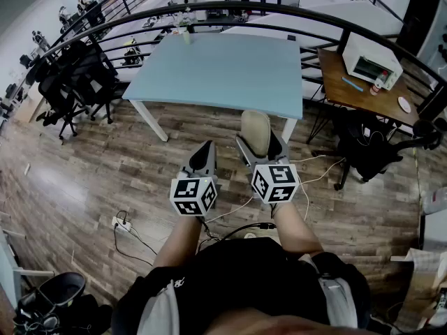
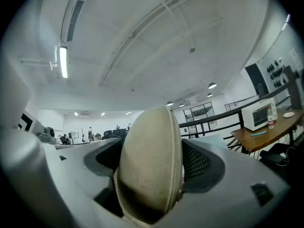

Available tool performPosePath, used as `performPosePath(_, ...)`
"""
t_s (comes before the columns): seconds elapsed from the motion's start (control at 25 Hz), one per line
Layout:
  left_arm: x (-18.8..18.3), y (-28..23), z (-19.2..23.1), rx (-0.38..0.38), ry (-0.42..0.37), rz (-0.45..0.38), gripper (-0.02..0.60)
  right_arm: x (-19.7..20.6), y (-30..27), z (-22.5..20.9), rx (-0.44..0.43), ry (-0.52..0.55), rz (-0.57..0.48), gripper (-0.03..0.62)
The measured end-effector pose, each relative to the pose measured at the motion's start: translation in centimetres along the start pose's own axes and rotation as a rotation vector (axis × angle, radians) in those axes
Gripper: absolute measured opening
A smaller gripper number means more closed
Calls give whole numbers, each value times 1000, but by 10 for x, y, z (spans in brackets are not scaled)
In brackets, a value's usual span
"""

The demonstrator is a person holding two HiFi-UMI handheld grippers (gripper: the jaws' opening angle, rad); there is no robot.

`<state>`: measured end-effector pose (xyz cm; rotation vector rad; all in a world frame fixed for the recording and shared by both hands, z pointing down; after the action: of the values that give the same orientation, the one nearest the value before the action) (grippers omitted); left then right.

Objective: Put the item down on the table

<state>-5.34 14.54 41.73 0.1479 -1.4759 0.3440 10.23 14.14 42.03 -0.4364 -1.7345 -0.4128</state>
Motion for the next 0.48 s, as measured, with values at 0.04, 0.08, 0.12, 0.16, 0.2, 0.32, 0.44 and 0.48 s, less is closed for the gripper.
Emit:
performPosePath(0.04,-1,1,1,1,1,0,14,-1,0,2,0,0,0,394)
performPosePath(0.08,-2,2,2,2,2,-1,14,-1,-1,4,1,1,0,394)
performPosePath(0.12,-3,3,3,1,3,-1,14,-2,-1,5,2,2,0,394)
performPosePath(0.16,-3,5,5,0,4,-2,14,-2,-1,7,4,3,1,394)
performPosePath(0.2,-3,6,7,-2,5,-3,14,-1,-1,9,4,3,1,394)
performPosePath(0.32,-3,10,13,-10,7,-6,14,0,-2,14,3,-1,2,396)
performPosePath(0.44,-4,14,18,-17,10,-7,14,-2,-2,19,3,-19,-10,397)
performPosePath(0.48,-4,15,19,-19,10,-5,14,-3,-2,21,4,-21,-13,397)
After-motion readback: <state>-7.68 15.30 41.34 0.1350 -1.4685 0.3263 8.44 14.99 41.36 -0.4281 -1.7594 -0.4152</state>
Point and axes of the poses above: the fingertips, and each gripper's own axes: y backward along the fingers, z to its left, x out of its underside, the point moved 4 cm from there along y, backward along the fingers, and after that the axes turned 13 degrees about -x, right-handed, at the moved point
